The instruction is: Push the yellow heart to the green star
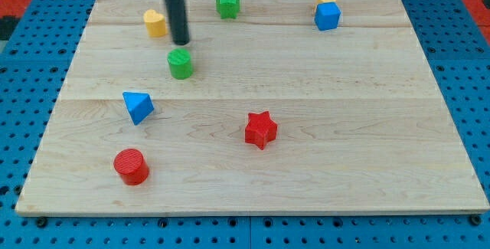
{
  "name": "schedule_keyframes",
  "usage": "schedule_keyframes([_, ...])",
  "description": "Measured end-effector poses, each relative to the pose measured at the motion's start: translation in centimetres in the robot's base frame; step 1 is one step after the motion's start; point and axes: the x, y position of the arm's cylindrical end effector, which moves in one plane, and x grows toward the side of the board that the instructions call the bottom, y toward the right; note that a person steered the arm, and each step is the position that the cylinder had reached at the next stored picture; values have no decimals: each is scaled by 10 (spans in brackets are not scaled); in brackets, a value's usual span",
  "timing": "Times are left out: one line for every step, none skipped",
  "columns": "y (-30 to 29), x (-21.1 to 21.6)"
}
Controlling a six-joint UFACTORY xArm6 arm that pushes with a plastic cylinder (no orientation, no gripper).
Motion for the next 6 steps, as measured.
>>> schedule_keyframes([-45,-15])
schedule_keyframes([-43,-46])
schedule_keyframes([-29,-51])
schedule_keyframes([-51,-71])
schedule_keyframes([-20,-86])
schedule_keyframes([32,-88])
